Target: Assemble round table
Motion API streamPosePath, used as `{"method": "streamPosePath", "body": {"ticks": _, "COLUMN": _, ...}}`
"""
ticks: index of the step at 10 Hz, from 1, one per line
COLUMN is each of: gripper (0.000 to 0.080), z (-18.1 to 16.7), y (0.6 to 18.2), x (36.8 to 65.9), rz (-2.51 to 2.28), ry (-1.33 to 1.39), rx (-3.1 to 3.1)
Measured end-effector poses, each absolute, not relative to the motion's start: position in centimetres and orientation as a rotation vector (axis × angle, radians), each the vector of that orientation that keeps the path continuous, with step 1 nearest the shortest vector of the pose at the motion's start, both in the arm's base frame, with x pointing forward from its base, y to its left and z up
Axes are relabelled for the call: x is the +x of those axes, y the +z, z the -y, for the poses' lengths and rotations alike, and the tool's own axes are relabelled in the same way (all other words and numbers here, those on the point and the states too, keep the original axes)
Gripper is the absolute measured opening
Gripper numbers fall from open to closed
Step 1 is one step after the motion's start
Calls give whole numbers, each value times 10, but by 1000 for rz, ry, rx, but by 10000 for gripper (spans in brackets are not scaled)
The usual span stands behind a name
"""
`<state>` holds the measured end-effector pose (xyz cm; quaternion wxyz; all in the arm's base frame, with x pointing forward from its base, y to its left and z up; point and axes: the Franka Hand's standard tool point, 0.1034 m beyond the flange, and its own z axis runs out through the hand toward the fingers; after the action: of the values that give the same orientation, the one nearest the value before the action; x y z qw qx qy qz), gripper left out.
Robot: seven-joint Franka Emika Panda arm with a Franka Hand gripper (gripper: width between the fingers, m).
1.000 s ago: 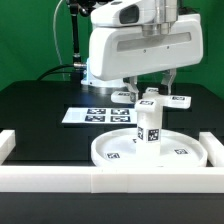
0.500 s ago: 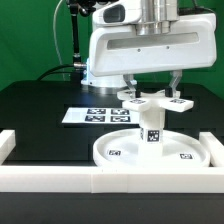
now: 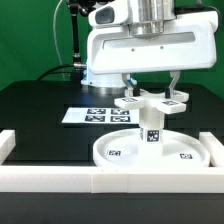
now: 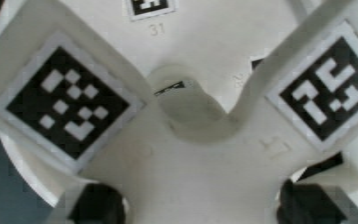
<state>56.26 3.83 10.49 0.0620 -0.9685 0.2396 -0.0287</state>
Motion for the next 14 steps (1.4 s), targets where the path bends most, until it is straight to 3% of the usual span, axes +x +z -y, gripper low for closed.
{"method": "streamPosePath", "body": {"ticks": 4, "gripper": 428, "z": -38, "y": 105, "x": 563, "rz": -1266, "ry": -78, "rx": -2701}}
{"method": "streamPosePath", "body": {"ticks": 14, "gripper": 428, "z": -38, "y": 105, "x": 562, "rz": -2041, "ry": -68, "rx": -2065}}
